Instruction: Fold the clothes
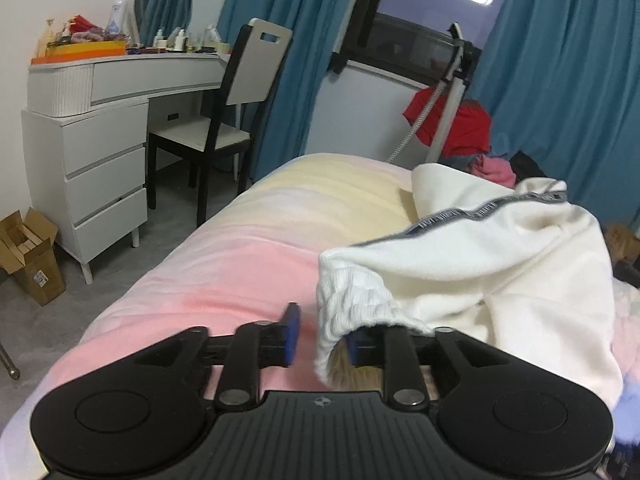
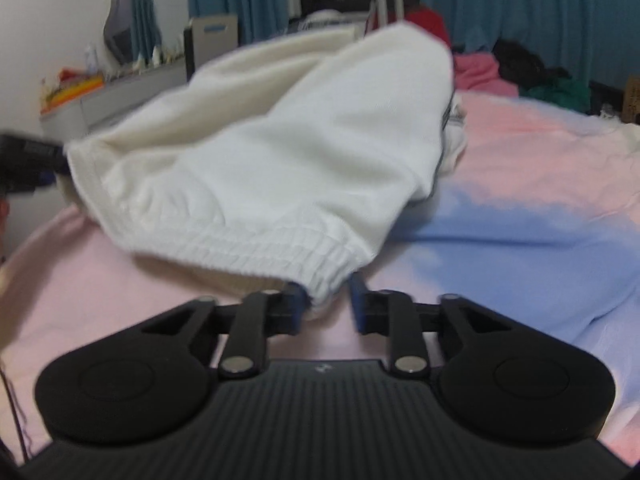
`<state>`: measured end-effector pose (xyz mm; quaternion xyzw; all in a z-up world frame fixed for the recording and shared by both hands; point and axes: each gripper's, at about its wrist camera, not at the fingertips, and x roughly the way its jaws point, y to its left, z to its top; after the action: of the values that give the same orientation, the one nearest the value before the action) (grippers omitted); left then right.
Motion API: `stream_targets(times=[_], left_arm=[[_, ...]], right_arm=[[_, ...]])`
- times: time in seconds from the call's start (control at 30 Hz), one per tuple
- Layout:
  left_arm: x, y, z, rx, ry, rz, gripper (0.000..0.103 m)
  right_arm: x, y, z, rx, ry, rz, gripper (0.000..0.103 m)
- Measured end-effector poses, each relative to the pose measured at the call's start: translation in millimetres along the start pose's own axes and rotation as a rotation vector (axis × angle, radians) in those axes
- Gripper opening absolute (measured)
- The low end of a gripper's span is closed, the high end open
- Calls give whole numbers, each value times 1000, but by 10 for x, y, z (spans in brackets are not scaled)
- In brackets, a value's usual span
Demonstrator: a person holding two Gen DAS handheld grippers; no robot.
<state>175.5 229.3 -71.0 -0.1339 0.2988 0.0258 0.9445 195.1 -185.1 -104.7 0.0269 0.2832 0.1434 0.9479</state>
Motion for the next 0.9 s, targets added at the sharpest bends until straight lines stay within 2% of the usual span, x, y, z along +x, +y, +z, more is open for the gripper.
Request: stream_targets(times=[0.07,0.13,0.2,0.23,0.33,0.37,0.47,0.57,0.6,0.7,0.77,0.83,0.9], left_arm=[[-54,-4,-33,24,23,-27,65],[-122,8,-90,68,57,-73,68],[-179,29,-135,79,46,-114,76],[-182,34,-141,68,45,-135,77],[-135,50,-145,16,108,-231,78],[-152,31,-140,29,110,-243,78],[-222,-17,-129,89,72,-228,90],[-197,-5,-163,48,155,-346,93],[-213,-24,-172,70,152,-358,95],[-233,-83,-199,137,96,-308,100],[-109,-62,-193,88,111,-253,99],[-6,-39,-173,49,117,-253,94],[91,-37,-157,26,125,-261,83]], right_arm=[[-71,-27,39,25,-14,4,18],[-100,-37,83,36,-20,7,17],[-99,-33,118,41,-23,8,17],[-84,-29,120,43,-22,7,17],[-74,-68,120,57,-17,0,16],[-60,-86,113,70,-13,-3,16],[-64,-109,104,101,-8,-2,16],[-63,-55,108,101,-4,-5,16],[-60,-55,106,102,-1,-7,16],[-48,-77,106,110,4,-7,16],[-35,-83,105,114,6,-6,16],[-24,-96,98,112,8,-8,16],[-2,-105,83,119,17,-12,16]])
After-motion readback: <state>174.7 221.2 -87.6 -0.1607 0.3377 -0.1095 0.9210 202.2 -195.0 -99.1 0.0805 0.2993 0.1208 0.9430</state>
